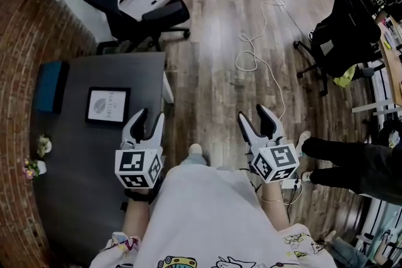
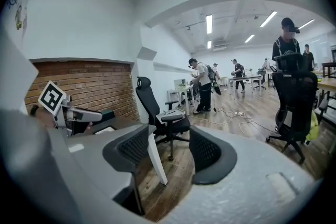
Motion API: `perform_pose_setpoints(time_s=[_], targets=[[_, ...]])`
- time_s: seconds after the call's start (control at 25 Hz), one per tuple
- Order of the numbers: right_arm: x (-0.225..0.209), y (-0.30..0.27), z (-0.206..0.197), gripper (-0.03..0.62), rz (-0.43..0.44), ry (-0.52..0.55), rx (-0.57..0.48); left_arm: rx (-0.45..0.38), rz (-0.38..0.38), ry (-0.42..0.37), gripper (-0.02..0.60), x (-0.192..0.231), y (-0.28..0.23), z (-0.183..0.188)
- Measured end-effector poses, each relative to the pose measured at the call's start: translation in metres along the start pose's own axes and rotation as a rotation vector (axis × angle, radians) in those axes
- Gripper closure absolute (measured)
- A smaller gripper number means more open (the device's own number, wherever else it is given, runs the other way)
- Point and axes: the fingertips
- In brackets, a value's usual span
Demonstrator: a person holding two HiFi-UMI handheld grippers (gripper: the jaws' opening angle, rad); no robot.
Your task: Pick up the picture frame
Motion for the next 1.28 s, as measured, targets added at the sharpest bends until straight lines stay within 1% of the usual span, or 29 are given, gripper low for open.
perform_pose_setpoints(time_s=[0.08,0.2,0.44,0.56,0.68,0.88,1.0,1.16,1.28], targets=[[0.008,-0.015,0.003,0.350,0.018,0.004,0.010,-0.001,0.025,0.019,0.403,0.017,-0.001,0.000],[0.024,-0.038,0.008,0.344,0.075,0.025,0.036,-0.006,0.080,0.061,0.402,0.042,0.003,-0.002],[0.061,-0.095,0.019,0.335,0.225,0.084,0.092,-0.013,0.232,0.155,0.399,0.091,0.024,-0.013],[0.081,-0.127,0.029,0.335,0.324,0.117,0.110,-0.032,0.323,0.209,0.396,0.112,0.036,-0.015],[0.105,-0.164,0.040,0.332,0.444,0.160,0.131,-0.052,0.426,0.259,0.394,0.129,0.048,-0.016],[0.161,-0.238,0.049,0.332,0.685,0.256,0.182,-0.092,0.657,0.378,0.394,0.159,0.078,-0.031],[0.200,-0.271,0.057,0.332,0.811,0.305,0.204,-0.110,0.770,0.433,0.394,0.175,0.094,-0.032],[0.244,-0.303,0.066,0.332,0.981,0.353,0.229,-0.130,0.911,0.490,0.394,0.185,0.102,-0.026],[0.274,-0.323,0.070,0.332,1.117,0.380,0.242,-0.151,1.021,0.511,0.394,0.191,0.106,-0.019]])
Point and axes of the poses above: the fingertips, and each gripper's own axes: y backward along the fingers, x to its left, z out of its top
